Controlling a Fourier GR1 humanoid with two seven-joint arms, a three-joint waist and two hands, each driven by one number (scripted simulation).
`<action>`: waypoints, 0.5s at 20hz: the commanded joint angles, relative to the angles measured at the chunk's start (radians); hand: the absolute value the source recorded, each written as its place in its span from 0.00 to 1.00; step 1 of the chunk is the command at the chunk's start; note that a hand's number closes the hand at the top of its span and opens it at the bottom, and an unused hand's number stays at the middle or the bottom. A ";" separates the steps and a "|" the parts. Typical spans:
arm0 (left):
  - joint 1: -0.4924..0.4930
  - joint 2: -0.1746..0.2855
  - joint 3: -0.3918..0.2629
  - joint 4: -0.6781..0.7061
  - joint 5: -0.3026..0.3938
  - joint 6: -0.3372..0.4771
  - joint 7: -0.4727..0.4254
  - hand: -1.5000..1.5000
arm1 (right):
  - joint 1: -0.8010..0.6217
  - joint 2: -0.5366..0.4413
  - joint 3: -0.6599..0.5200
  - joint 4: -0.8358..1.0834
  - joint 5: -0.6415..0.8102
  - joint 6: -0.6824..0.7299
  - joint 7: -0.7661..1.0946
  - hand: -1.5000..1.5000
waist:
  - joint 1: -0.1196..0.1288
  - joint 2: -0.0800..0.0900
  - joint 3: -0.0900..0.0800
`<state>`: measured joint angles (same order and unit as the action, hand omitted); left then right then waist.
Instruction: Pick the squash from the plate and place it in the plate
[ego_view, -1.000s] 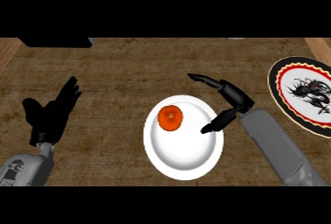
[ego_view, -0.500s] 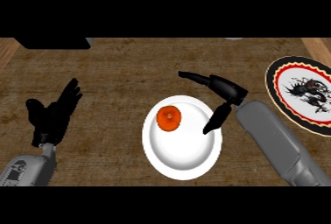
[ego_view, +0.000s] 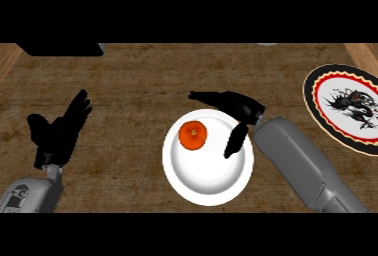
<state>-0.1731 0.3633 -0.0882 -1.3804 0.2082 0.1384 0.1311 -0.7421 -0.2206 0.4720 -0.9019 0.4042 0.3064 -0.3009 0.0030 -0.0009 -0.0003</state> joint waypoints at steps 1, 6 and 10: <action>-0.062 -0.046 -0.021 0.022 -0.043 0.028 0.036 0.50 | -0.045 -0.009 0.005 0.068 0.074 0.035 0.003 0.00 | 0.002 0.003 0.000; 0.014 -0.019 0.038 -0.027 -0.022 -0.041 0.001 0.50 | 0.010 0.028 0.008 -0.021 0.140 0.078 0.075 0.00 | 0.001 0.000 0.000; 0.032 -0.053 0.013 -0.080 -0.064 -0.005 0.054 0.50 | -0.071 0.083 -0.022 0.089 0.185 0.106 0.063 0.00 | 0.007 0.001 0.000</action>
<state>-0.1783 0.3230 -0.0722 -1.3992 0.1682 0.1244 0.1555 -0.7908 -0.1479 0.4709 -0.8486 0.5452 0.3780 -0.2226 0.0076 0.0008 0.0000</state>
